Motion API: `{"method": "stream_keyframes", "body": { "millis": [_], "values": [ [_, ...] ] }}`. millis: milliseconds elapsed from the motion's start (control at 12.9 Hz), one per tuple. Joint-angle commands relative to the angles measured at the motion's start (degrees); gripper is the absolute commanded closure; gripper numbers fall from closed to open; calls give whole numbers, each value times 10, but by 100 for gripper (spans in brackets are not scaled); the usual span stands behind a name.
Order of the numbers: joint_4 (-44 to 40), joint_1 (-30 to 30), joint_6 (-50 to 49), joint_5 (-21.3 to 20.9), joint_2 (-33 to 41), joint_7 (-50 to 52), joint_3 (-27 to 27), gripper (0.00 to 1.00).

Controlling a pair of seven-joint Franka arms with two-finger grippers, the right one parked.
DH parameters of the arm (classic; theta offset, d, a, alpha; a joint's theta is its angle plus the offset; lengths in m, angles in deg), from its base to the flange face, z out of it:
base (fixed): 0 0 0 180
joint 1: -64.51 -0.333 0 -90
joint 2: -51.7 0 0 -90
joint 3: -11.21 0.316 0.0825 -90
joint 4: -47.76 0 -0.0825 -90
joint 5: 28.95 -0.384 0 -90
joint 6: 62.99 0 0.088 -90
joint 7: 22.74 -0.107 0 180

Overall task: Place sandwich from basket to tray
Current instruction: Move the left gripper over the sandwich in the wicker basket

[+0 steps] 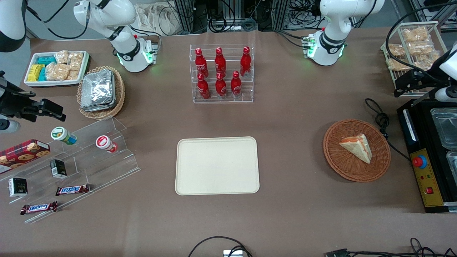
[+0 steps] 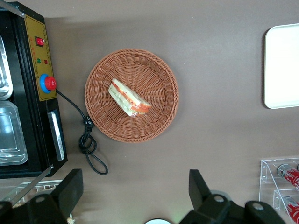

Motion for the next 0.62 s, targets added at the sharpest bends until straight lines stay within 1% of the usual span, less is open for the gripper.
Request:
{"method": "stream_keyframes", "body": {
  "millis": [0, 155, 310, 388, 543],
  "values": [
    [-13, 3, -12, 4, -4, -1, 4, 0],
    [-10, 1, -13, -2, -10, 6, 5, 0],
    [10, -9, -4, -4, -22, 30, 6, 0],
    [34, -9, 17, -5, -31, 49, 6, 0],
    [133, -10, 117, -8, -18, 118, 7, 0]
  ]
}}
